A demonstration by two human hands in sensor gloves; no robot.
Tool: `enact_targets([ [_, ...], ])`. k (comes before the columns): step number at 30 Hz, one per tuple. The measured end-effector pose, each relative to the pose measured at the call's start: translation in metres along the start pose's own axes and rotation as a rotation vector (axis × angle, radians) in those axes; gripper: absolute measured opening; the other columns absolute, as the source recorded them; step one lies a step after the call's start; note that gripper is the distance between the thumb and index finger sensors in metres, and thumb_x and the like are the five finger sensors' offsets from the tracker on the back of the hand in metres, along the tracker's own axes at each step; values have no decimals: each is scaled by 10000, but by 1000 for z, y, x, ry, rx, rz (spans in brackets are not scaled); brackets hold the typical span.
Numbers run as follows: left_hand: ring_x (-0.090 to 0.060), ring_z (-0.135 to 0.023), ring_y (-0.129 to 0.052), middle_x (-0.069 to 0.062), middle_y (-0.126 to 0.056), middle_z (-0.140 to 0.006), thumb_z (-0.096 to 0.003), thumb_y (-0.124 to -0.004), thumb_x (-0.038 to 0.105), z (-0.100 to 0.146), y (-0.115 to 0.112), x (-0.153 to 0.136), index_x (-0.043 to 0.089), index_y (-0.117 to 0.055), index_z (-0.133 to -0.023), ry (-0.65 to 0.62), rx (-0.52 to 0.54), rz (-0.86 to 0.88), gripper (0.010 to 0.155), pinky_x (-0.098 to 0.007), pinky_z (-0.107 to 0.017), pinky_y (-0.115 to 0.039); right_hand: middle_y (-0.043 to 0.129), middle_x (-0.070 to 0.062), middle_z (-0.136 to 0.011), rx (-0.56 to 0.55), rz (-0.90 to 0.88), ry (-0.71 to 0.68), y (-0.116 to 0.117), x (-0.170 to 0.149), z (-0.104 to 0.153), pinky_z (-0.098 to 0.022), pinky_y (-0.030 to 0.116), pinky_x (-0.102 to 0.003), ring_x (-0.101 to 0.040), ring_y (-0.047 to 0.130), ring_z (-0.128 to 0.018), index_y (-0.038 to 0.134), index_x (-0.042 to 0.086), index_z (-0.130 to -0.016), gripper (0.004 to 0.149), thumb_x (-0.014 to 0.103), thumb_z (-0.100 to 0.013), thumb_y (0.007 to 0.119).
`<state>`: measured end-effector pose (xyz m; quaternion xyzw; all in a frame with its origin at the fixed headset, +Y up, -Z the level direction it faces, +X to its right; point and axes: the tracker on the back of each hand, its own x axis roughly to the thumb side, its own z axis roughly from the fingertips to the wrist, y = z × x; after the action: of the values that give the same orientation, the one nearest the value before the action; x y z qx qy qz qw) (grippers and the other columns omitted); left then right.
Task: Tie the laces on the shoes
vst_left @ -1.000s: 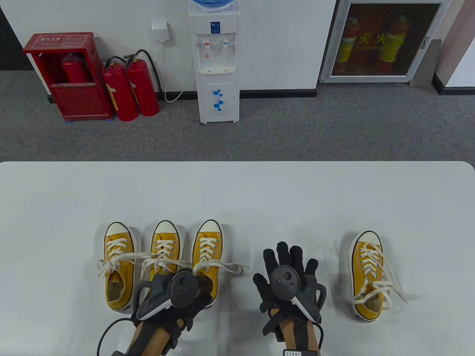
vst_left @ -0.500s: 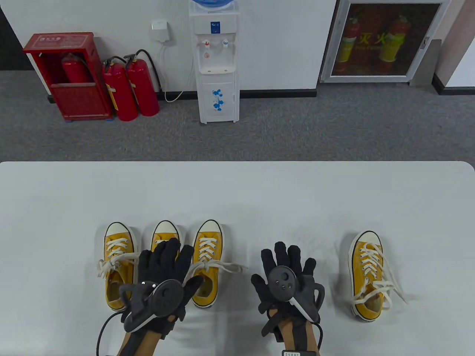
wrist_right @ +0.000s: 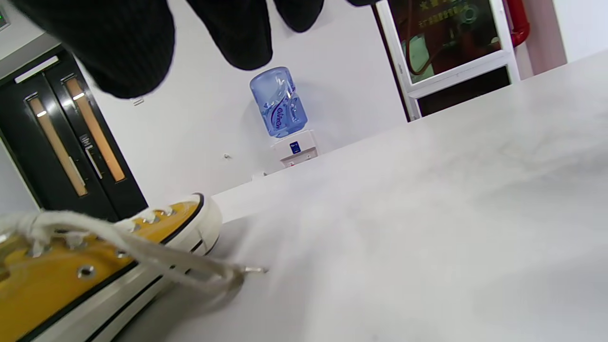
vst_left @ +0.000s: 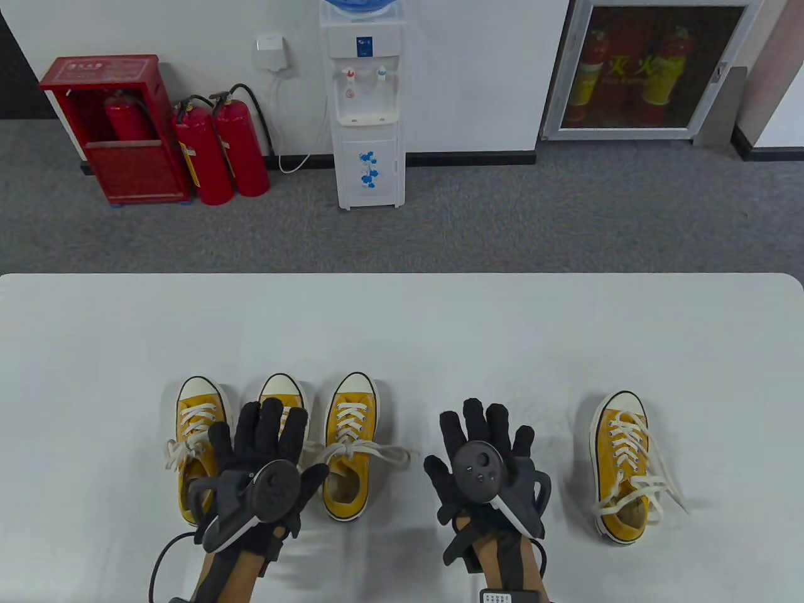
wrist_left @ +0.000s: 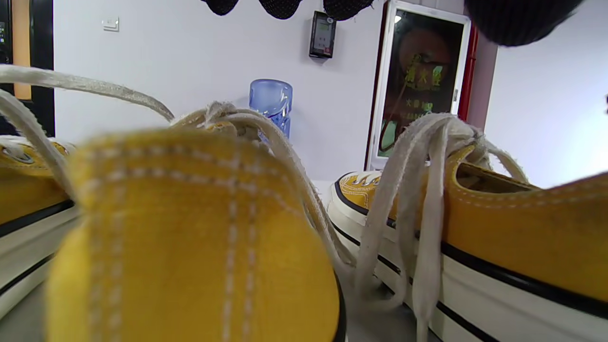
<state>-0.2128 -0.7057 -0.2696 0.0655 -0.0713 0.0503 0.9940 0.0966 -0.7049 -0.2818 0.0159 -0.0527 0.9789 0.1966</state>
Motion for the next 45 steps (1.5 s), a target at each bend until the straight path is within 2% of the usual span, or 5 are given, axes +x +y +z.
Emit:
enact_targets([
  [11,-489,-1186,-303,-110,-252,-1269,-468,-668,681,-1,-1,4,312,-327,-1168,0,-30,-11,861,-813,-722,-170,256,-12,-1194,-59,32,127,-48,-62,11,-726,127,-730,-431,208,-1132,556,261,-1098,748,550,-440,764],
  [18,-492,-1183,-311,-114,-256,-1268,-468,-668,678,-1,-3,3,308,-329,-1168,4,-40,1,861,-815,-720,-170,267,-18,-1194,-88,-6,206,-60,-111,21,-736,170,-727,-438,230,-1132,550,257,-1101,751,551,-443,760],
  [27,-491,-1182,-316,-118,-260,-1266,-473,-668,671,-2,-8,8,305,-332,-1167,-5,-71,-3,853,-817,-719,-173,266,-30,-1192,-131,-82,329,-56,-161,31,-731,191,-732,-448,278,-1124,486,264,-1112,776,553,-445,760],
  [37,-493,-1180,-320,-118,-263,-1266,-474,-668,666,-2,-11,10,303,-340,-1166,-13,-81,-9,847,-816,-719,-177,23,-11,-1152,52,0,528,-33,-190,28,-738,214,-723,-485,149,-1108,198,287,-1106,952,629,-414,756],
  [45,-494,-1179,-322,-119,-264,-1265,-476,-668,662,-2,-12,10,300,-351,-1166,-10,-86,-8,841,-816,-719,-180,72,-24,-1156,70,112,575,-24,-191,27,-712,424,-731,-554,304,-1078,192,290,-1098,995,667,-386,776],
])
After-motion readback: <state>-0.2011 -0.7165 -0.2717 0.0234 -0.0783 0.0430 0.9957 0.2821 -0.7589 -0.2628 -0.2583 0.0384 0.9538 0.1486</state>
